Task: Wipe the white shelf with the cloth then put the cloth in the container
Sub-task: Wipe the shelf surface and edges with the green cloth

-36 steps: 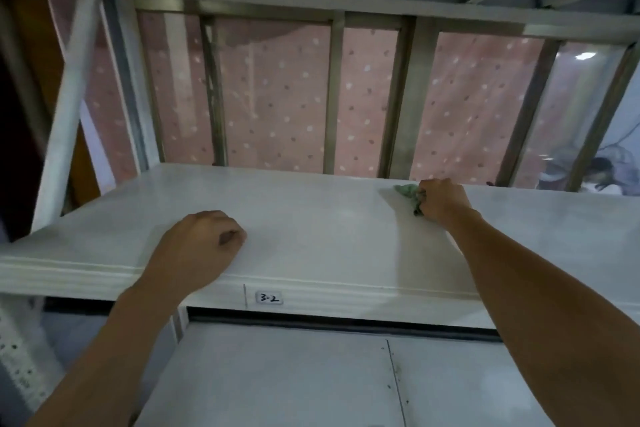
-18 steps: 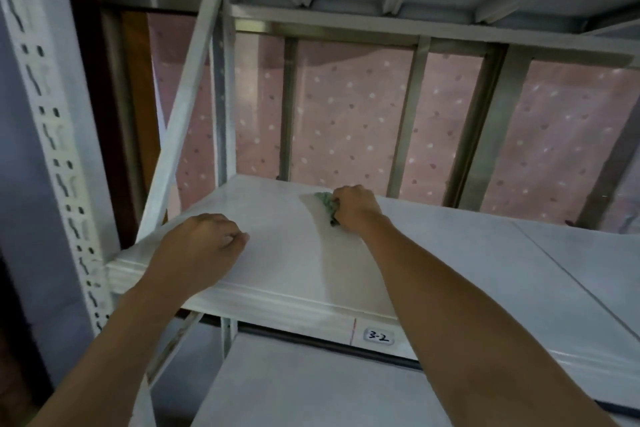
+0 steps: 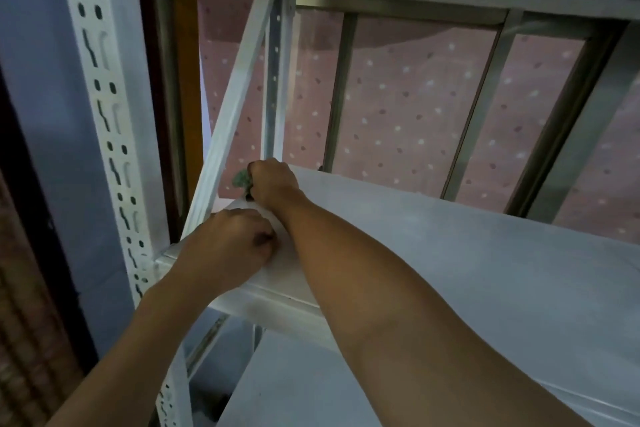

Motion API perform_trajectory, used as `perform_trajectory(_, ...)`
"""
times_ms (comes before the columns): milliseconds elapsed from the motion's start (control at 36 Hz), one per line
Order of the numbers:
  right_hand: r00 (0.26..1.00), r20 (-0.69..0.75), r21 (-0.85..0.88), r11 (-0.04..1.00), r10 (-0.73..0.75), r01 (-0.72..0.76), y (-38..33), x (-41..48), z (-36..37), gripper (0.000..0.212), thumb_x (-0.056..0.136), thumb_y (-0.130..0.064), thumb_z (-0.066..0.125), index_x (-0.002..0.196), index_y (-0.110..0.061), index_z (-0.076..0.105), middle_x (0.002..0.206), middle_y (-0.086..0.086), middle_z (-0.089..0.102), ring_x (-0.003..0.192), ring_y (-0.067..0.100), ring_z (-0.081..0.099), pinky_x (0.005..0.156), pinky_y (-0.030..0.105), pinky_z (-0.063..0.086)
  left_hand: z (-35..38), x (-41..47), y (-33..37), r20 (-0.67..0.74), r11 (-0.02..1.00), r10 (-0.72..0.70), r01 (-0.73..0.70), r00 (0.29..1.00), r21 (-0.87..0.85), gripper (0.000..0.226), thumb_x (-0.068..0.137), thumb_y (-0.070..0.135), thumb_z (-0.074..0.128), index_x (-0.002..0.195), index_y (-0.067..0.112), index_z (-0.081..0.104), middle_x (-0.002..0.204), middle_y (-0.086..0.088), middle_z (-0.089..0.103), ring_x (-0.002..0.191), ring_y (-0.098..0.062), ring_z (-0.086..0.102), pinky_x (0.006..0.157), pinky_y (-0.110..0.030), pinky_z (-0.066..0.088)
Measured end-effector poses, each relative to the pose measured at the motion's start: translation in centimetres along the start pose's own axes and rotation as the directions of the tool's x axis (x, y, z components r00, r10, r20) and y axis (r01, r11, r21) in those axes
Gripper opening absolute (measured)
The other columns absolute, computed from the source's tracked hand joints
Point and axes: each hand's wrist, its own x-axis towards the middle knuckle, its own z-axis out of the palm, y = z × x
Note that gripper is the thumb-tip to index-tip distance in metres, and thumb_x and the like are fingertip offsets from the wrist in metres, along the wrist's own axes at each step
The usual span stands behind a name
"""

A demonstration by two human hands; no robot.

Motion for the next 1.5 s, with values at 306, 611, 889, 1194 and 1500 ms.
perform_trajectory(306,0.98,0.057,-0.153,0.972,0.19,-0.18,8.5,0.1,-1.6,0.035,0.089,-0.023,0.066,0.118,-0.005,0.062,0.116,0.016,0.063,0.105,0.033,0.061,0.086,0.036,0.051,0.0,0.8,1.9,0.04,0.994,-0.083,0.085,0.996,-0.068,0.014,0.085,0.024,0.068,0.084,0.021,0.082,0.089,0.004,0.079,0.08,-0.022,0.072,0.082,-0.043,0.062)
perform_trajectory(611,0.889,-0.013,-0.318,0.841,0.458,-0.438,22.9,-10.0,-8.8,0.032,0.089,-0.023,0.062,0.117,-0.008,0.061,0.115,0.018,0.063,0.103,0.036,0.061,0.084,0.037,0.052,3.1,3.3,10.2,0.153,0.973,-0.024,0.059,0.988,-0.225,0.035,0.081,0.048,0.057,0.082,0.023,0.082,0.096,0.006,0.076,0.084,-0.019,0.071,0.082,-0.043,0.061)
perform_trajectory(889,0.856,-0.038,-0.381,0.784,0.516,-0.49,31.7,-19.5,-14.4,0.03,0.086,-0.022,0.059,0.114,-0.012,0.062,0.115,0.016,0.061,0.103,0.036,0.059,0.081,0.037,0.049,6.2,3.9,23.6,0.185,0.98,0.06,-0.022,0.981,-0.199,0.042,0.087,0.054,0.05,0.09,0.024,0.079,0.095,0.006,0.072,0.092,-0.018,0.066,0.08,-0.041,0.058)
perform_trajectory(1194,0.883,-0.023,-0.397,0.806,0.469,-0.439,42.9,-28.9,-20.1,0.037,0.089,-0.02,0.06,0.125,-0.009,0.06,0.121,0.017,0.061,0.108,0.037,0.06,0.089,0.041,0.054,11.9,6.7,42.8,0.145,0.979,0.141,-0.116,0.979,-0.169,0.035,0.101,0.055,0.048,0.101,0.031,0.074,0.104,0.012,0.067,0.102,-0.008,0.056,0.08,-0.031,0.048)
perform_trajectory(1500,0.835,-0.041,-0.436,0.743,0.548,-0.509,50.3,-35.7,-24.9,0.03,0.089,-0.013,0.056,0.118,-0.007,0.061,0.116,0.018,0.061,0.107,0.036,0.06,0.086,0.038,0.051,16.2,8.6,49.9,0.235,0.983,0.145,-0.113,0.961,-0.144,0.036,0.099,0.051,0.056,0.121,0.026,0.072,0.12,0.008,0.068,0.115,-0.012,0.059,0.089,-0.027,0.046)
